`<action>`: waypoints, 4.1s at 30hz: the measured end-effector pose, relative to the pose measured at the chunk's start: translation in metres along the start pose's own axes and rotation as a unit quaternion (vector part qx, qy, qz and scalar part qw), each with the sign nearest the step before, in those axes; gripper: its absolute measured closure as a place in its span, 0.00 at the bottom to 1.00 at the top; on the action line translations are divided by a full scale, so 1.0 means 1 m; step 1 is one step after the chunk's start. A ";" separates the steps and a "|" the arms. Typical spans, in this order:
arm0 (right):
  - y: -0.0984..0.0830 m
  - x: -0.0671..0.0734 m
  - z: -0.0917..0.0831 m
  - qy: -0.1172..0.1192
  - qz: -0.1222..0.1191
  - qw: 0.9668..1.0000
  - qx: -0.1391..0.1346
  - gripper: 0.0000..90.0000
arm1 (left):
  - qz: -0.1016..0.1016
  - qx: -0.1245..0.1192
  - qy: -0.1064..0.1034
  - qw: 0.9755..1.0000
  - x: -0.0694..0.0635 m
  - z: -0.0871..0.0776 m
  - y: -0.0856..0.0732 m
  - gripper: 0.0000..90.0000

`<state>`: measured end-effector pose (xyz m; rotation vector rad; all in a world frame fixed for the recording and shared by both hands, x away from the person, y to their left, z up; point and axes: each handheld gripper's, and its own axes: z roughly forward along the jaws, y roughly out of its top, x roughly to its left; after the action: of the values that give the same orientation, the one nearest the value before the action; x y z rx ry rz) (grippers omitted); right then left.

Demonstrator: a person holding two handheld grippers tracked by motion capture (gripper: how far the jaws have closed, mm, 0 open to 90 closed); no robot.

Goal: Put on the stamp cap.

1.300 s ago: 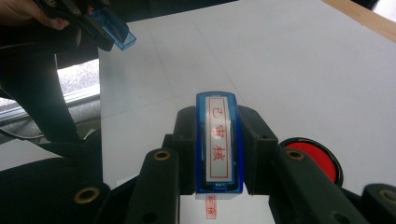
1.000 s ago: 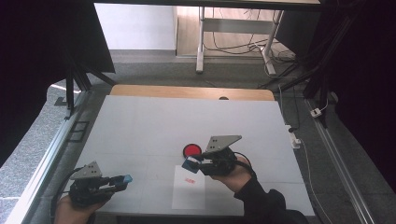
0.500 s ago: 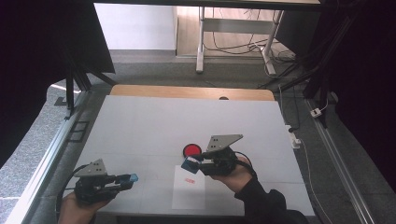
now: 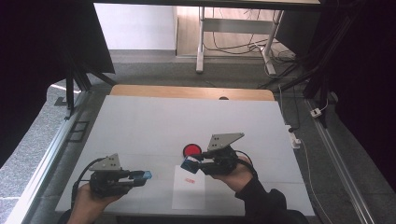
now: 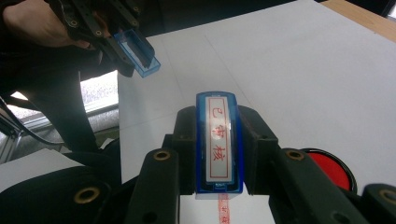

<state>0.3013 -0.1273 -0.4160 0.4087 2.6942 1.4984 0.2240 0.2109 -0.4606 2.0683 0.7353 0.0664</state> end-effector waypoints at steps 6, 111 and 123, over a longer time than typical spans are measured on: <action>0.002 0.000 -0.003 0.003 -0.004 1.000 -0.004 0.79 | 0.030 0.001 -0.029 0.999 0.000 0.013 0.013 0.76; 0.013 0.017 -0.009 0.064 -0.052 0.996 -0.032 0.79 | 0.101 0.001 -0.084 0.991 -0.003 0.056 0.044 0.39; 0.013 0.017 -0.009 0.048 -0.052 0.997 -0.024 0.79 | 0.053 0.005 -0.029 0.998 -0.005 0.033 0.026 0.24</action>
<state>0.2858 -0.1242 -0.3986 0.1955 2.6978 1.5883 0.2430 0.1732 -0.4589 2.1091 0.5919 0.0606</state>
